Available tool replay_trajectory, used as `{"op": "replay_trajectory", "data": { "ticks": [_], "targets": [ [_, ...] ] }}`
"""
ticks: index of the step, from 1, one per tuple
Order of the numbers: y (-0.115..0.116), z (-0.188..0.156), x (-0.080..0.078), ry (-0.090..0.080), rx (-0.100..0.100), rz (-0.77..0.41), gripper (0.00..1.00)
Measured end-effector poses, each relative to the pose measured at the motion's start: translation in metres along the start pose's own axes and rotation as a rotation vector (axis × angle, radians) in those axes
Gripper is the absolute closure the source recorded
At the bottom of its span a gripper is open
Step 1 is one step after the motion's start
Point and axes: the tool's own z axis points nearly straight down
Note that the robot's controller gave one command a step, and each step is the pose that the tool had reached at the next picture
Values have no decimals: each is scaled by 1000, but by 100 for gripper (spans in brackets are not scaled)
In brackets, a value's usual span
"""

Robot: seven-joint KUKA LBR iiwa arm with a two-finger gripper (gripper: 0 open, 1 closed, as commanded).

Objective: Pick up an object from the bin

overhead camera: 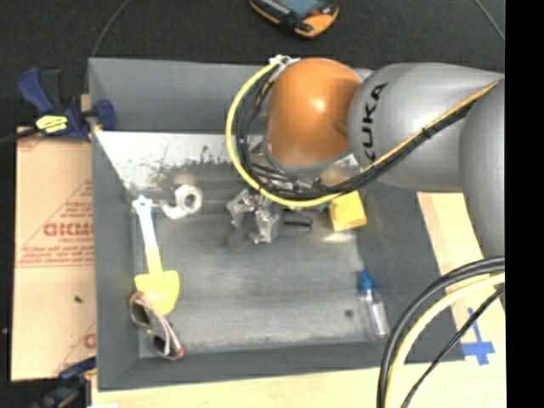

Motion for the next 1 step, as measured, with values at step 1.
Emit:
{"op": "replay_trajectory", "data": {
  "ticks": [1],
  "targets": [
    [-1, -8, -1, -3, 2, 2, 100]
  ]
}}
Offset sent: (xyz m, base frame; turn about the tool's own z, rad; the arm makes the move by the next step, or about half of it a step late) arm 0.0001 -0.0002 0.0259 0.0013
